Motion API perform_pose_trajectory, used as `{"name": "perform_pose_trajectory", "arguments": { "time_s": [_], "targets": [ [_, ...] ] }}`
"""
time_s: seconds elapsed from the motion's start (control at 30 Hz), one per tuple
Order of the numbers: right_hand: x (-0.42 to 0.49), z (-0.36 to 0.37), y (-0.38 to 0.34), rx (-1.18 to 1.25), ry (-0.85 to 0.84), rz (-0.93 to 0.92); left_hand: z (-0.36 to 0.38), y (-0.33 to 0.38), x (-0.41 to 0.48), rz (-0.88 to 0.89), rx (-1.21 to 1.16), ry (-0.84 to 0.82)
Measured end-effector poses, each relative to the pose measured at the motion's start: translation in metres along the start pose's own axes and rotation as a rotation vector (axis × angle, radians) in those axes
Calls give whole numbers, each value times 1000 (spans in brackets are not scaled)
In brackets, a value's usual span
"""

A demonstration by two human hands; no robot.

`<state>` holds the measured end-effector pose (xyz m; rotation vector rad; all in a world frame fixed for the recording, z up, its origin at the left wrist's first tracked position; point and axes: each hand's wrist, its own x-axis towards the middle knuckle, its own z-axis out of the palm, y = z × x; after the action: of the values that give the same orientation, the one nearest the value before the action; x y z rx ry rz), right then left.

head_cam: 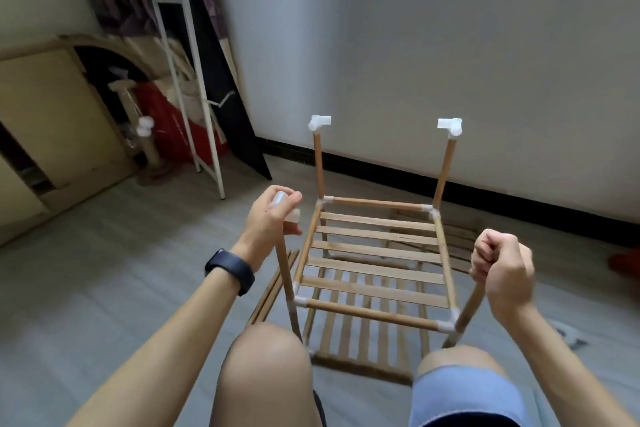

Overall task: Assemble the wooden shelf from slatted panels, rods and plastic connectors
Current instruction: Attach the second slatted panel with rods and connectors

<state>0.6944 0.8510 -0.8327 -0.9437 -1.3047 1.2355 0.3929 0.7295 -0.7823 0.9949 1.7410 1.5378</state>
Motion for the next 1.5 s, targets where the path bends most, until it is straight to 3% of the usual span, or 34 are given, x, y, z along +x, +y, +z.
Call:
{"name": "perform_pose_trajectory", "arguments": {
  "time_s": [0.17, 0.4, 0.57, 0.67, 0.73, 0.8, 0.9, 1.0, 1.07, 1.17, 1.37, 1.5],
  "targets": [
    [-6, 1, 7, -51, 23, -57, 20, -16, 12, 107, -84, 256],
    [-4, 3, 8, -64, 44, -108, 28, -21, 14, 148, -31, 370],
    [-9, 1, 7, -30, 6, -100, 32, -12, 6, 83, 3, 390],
    [-15, -5, 2, 19, -134, -71, 22, -1, 3, 103, 372, 415],
    [-20, -13, -1, 25, -253, -70, 19, 18, 3, 271, 695, 491],
    [-22, -26, 0, 23, -303, -43, 32, 45, 5, 514, 860, 510],
    [-16, -54, 9, -19, -206, 13, 84, 71, 19, 704, 903, 299],
    [3, -93, 45, -246, -86, 130, 162, 53, 40, 804, 1066, -48],
    [14, -125, 83, -449, -47, 290, 215, 21, 53, 740, 1228, -288],
    [25, -179, 154, -861, -157, 567, 275, -44, 68, 525, 1391, -537],
    [50, -259, 248, -1164, -276, 889, 335, -133, 103, 244, 1297, -628],
    [98, -300, 286, -1234, -199, 879, 339, -168, 102, 208, 1073, -500]
  ]
}}
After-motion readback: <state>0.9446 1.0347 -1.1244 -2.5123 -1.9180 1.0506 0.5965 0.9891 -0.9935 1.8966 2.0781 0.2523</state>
